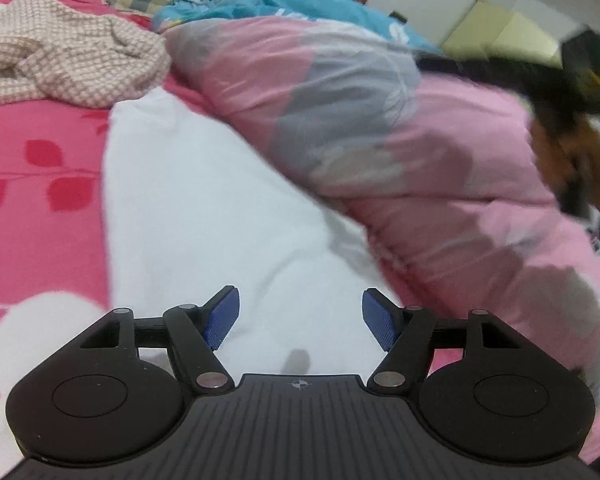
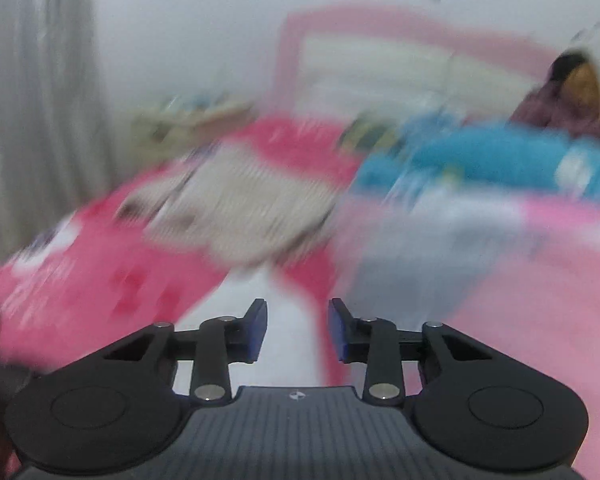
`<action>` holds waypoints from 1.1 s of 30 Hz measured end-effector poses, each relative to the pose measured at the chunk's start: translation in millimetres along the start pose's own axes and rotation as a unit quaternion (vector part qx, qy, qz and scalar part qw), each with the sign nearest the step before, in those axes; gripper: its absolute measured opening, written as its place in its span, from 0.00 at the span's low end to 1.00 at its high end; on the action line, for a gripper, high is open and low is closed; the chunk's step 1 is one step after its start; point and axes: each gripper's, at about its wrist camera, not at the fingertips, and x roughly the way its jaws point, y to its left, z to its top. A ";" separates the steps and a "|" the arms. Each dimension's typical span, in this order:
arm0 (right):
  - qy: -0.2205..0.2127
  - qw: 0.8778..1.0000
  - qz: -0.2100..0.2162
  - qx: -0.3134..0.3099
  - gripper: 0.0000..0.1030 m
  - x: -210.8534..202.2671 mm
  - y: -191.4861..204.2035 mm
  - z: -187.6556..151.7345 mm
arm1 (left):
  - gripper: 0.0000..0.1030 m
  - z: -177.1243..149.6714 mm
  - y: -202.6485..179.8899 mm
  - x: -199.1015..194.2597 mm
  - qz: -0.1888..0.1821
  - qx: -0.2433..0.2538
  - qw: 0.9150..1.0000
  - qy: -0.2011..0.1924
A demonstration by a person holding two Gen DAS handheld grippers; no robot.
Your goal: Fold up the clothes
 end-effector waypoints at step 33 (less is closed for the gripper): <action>0.171 0.969 0.167 -0.065 0.26 -56.1 136.1 -207.4 | 0.66 -49.8 5.8 -32.1 0.111 0.033 0.992 0.058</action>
